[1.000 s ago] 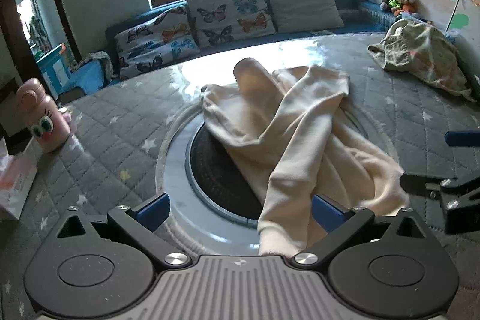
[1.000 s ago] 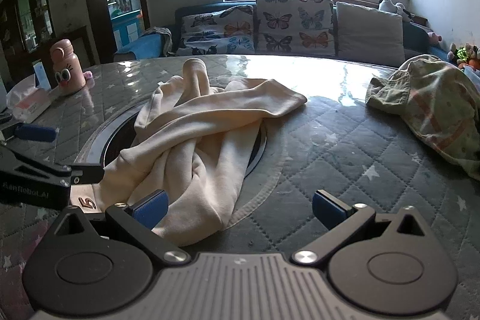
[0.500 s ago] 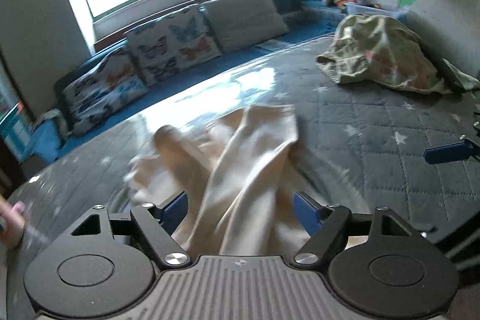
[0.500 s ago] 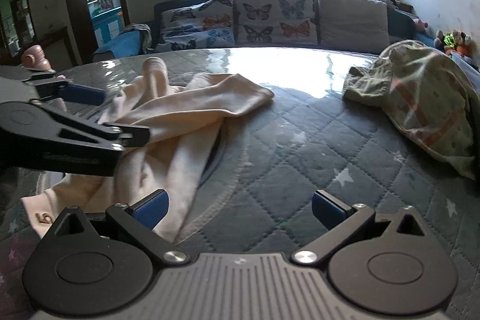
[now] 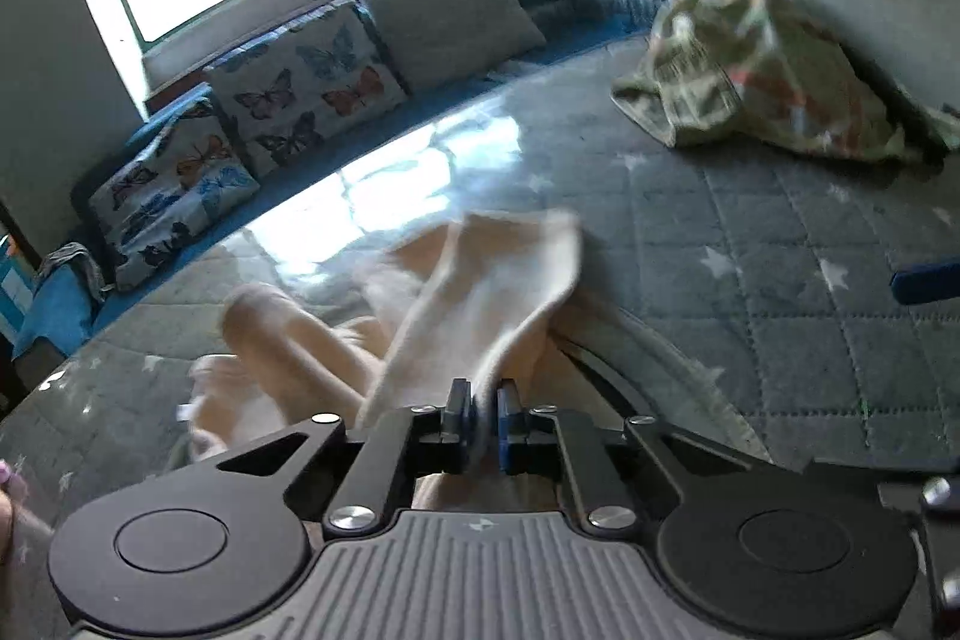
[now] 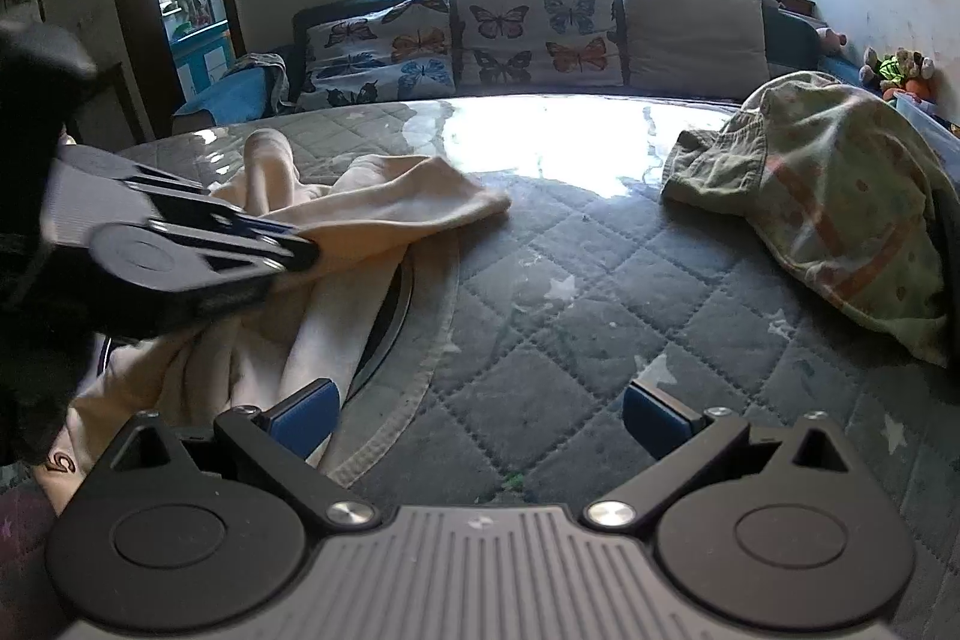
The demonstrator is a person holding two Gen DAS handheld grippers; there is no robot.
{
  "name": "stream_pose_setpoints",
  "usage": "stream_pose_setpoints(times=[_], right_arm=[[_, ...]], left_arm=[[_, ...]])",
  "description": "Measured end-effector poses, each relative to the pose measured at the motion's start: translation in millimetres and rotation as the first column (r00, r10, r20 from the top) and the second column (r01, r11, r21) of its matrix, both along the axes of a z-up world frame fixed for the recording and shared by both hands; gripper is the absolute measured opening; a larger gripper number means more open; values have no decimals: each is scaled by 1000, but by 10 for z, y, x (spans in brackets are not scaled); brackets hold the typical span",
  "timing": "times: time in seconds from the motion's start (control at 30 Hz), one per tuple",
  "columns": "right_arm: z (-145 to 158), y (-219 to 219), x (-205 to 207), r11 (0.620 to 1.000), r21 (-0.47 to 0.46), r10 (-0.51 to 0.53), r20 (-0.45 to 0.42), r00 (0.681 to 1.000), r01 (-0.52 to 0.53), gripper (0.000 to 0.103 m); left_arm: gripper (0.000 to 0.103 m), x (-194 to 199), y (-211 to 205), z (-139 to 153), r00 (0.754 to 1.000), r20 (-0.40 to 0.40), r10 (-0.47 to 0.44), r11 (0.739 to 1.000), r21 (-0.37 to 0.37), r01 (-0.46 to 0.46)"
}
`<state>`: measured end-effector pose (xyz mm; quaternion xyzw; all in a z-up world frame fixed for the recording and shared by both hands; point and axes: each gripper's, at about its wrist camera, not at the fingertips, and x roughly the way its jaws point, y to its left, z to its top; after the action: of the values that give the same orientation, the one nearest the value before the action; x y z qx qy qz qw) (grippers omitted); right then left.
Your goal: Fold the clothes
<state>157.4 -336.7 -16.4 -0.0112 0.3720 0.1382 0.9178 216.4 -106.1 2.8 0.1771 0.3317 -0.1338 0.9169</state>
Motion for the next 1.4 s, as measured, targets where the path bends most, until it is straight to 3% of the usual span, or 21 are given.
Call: stream_pose_setpoints(times=[0.13,0.27,0.37,0.5,0.6,0.7,1.0,1.17,1.33,1.4], right_arm=[[37,53,58,1000,-5,10,13,1000,-10,99],[74,125,156,1000,9,28,20,999,-29,95],[91,192,278,999,12,39,23,999,-39,92],[91,288,477,998,34,50,10,999,-50,85],[61,384,649,998,24,54,8,999,-54,79],[6,485,848,999,9,52,2,999,-52,70],[-176,729,1318,999,-2,45,-12,999,-45,54],[-272,823,1508,999,-23,30,-8,1000,-30,53],[-299,894,1668,999,-34,26,11,1000,-26,49],[-306,922,1711,999,-38,24,16,1000,-24,40]], left_arm=[[8,-155,364,223,992,60,111,993,-40,-108],[8,-346,857,383,960,90,265,963,-83,-258],[8,-519,1252,404,920,84,383,922,-96,-375],[8,-794,1763,309,850,28,526,846,-112,-521],[7,-953,2037,150,804,-32,593,799,-103,-593],[7,-1076,2211,44,776,-69,627,769,-101,-631],[7,-1255,2321,-54,750,-106,653,743,-100,-661],[7,-1371,2377,-100,735,-123,667,728,-102,-678],[10,-1397,2369,-116,737,-127,664,732,-92,-675],[11,-1393,2347,-113,738,-125,664,733,-88,-674]])
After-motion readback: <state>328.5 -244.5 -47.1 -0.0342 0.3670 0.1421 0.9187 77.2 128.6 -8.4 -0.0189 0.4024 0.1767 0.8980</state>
